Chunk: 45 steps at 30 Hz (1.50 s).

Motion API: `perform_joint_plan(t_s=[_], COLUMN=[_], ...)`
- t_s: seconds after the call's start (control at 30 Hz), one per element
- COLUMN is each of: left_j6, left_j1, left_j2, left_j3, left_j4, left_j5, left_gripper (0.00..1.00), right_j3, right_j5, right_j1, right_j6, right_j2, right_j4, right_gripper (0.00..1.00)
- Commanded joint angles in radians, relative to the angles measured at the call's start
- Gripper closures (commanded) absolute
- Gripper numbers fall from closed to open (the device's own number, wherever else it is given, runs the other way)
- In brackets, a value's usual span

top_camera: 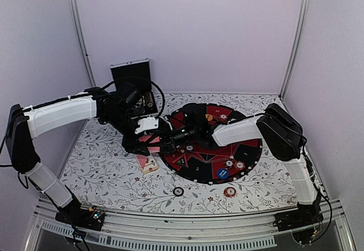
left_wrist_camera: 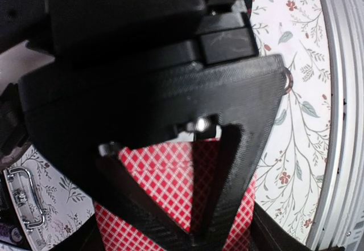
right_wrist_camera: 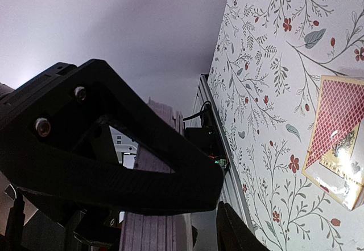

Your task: Distribute texas hold em gaming equipment

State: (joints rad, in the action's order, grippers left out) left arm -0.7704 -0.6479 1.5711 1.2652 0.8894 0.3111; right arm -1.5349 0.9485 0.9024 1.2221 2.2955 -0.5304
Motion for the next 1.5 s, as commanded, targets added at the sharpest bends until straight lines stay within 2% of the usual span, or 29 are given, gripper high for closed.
perform_joint_plan(t_s=[0.0, 0.33, 0.6, 0.9, 1.17, 1.47], left_j6=[-0.014, 0.028, 0.073, 0.072, 0.064, 0.071], left_j1=[-0.013, -0.013, -0.013, -0.013, -0.008, 0.005], left_j2=[-0.028, -0.014, -0.013, -0.017, -0.040, -0.036], left_j3=[0.010, -0.004, -0.014, 0.000, 0.047, 0.025], left_j4=[0.001, -0.032, -0.053, -0.031, -0.009, -0.023], left_j5=[0.040, 0.012, 0.017, 0.011, -0.002, -0.013], left_gripper=[0.44, 0.52, 0.51, 0.52, 0.52, 0.53], right_j3=[0.018, 0.009, -0.015, -0.027, -0.026, 0.015], right_j5=[-0.049, -0.059, -0.065, -0.109, -0.199, -0.190], right_j1=[-0.014, -0.014, -0.013, -0.014, -0.016, -0.022], right_j6=[-0.010, 0.024, 0.052, 0.046, -0.066, -0.089], right_j2=[-0.025, -0.023, -0.009, -0.008, -0.057, -0.110], right_j4=[0.065, 0.025, 0.011, 0.072, 0.257, 0.267], right_gripper=[0.59, 0.52, 0.47, 0.51, 0.55, 0.55])
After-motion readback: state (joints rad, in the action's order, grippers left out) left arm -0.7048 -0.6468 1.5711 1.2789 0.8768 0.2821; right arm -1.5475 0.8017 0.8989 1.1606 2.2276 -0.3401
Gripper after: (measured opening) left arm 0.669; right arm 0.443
